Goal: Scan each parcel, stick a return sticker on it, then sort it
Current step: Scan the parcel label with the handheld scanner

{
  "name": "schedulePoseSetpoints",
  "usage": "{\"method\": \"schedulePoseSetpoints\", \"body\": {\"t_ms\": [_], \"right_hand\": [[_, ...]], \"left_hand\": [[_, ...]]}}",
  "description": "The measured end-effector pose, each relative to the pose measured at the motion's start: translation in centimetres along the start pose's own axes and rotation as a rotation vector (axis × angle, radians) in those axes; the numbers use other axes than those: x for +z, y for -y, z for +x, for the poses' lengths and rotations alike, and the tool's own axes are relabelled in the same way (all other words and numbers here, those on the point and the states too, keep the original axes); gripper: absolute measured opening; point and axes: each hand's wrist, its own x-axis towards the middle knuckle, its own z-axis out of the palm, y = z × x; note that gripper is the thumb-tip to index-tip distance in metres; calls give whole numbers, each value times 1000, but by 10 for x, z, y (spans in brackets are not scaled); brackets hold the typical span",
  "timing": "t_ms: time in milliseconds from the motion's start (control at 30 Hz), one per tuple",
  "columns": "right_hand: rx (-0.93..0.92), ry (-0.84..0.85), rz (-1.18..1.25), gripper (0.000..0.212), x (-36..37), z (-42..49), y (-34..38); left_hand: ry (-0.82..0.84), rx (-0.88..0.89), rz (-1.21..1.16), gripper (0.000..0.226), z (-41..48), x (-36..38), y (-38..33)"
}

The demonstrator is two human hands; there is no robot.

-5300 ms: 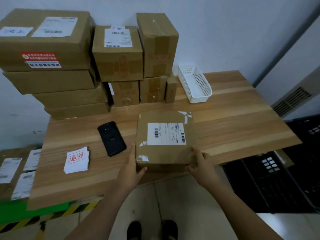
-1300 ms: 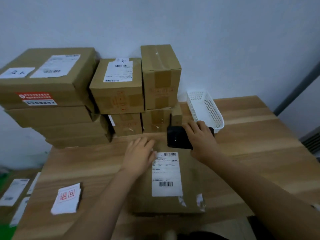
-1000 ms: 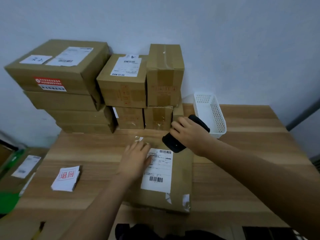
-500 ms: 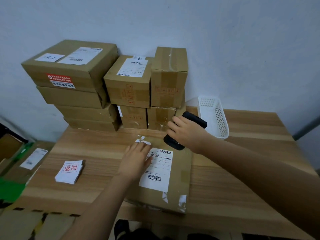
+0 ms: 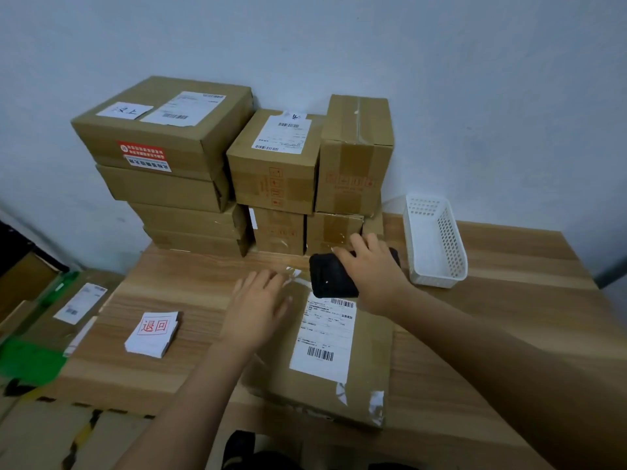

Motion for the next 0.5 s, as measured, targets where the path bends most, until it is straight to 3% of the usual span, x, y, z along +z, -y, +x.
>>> {"method": "schedulePoseSetpoints", "body": {"t_ms": [167,267,500], "right_hand": [[231,-40,389,83,17,28,53],[329,-33,593,84,25,51,96],[566,23,809,79,42,105,195]], "left_hand": [[-25,-53,46,27,-7,-7,61],[39,-101,35,40,-15,-13,101],[189,-89,2,29,-35,-21,210]]}}
